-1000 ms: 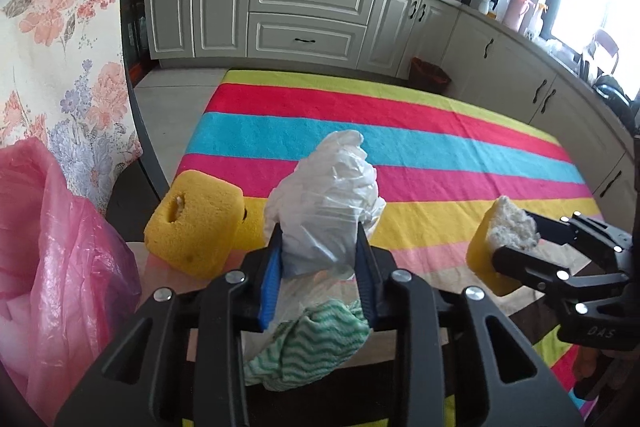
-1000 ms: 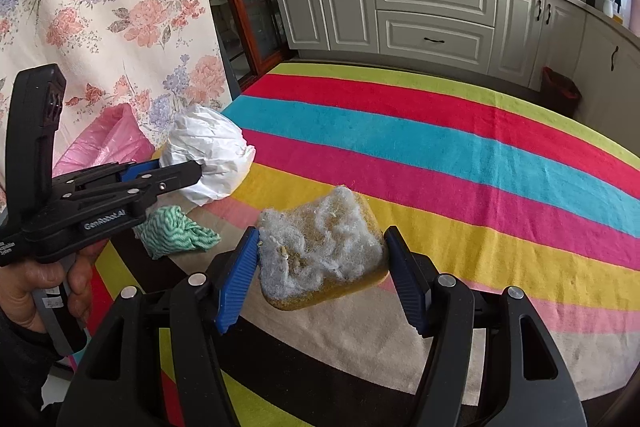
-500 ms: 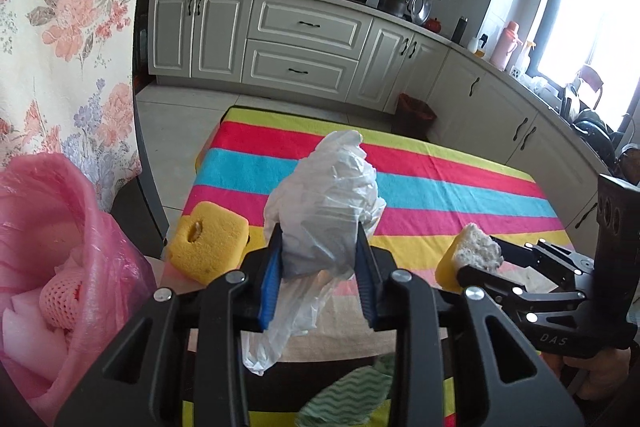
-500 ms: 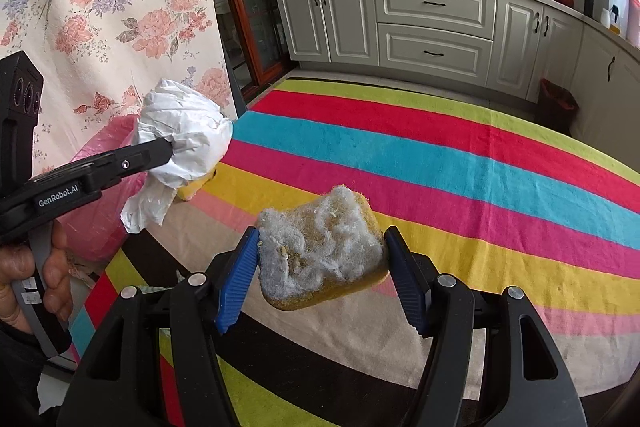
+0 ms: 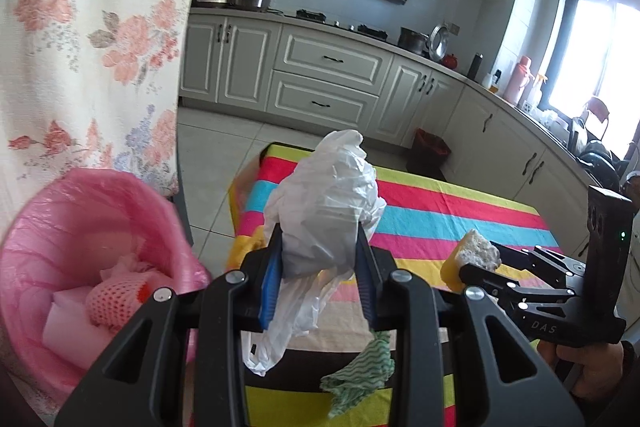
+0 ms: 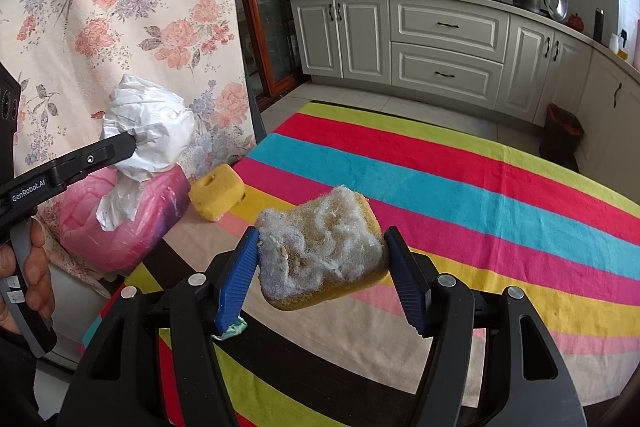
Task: Collect trash
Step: 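Carry both items over the pink bin and open both tools to drop them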
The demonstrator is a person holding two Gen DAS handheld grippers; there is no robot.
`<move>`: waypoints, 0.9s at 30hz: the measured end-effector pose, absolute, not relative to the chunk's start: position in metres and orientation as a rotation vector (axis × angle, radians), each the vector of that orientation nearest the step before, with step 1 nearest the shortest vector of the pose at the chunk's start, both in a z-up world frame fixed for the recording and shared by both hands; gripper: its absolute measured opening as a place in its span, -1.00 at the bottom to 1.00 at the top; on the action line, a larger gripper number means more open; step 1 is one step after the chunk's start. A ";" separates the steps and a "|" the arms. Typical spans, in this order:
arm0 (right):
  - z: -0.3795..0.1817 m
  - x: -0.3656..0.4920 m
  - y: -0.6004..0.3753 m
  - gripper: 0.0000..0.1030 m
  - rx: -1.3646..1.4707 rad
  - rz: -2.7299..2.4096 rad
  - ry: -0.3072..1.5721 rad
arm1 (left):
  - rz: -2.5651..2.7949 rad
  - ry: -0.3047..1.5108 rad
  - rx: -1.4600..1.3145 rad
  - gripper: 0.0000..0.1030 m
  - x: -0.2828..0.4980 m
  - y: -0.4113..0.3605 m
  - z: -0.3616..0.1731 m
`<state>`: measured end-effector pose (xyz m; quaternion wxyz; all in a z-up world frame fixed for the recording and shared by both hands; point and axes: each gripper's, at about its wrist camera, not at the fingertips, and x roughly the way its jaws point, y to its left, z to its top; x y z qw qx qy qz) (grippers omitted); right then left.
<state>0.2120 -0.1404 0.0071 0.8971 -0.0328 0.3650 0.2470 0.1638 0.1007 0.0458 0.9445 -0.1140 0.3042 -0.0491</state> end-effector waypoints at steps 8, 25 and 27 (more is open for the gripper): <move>0.029 0.209 -0.110 0.18 -0.102 0.560 0.716 | 0.028 0.547 -0.257 -0.38 0.131 0.154 0.070; 0.072 0.198 0.017 0.18 -0.200 0.765 0.636 | 0.253 0.451 -0.288 -0.38 0.074 0.243 0.098; 0.073 0.196 0.034 0.18 -0.209 0.791 0.636 | 0.265 0.443 -0.292 -0.38 0.070 0.249 0.099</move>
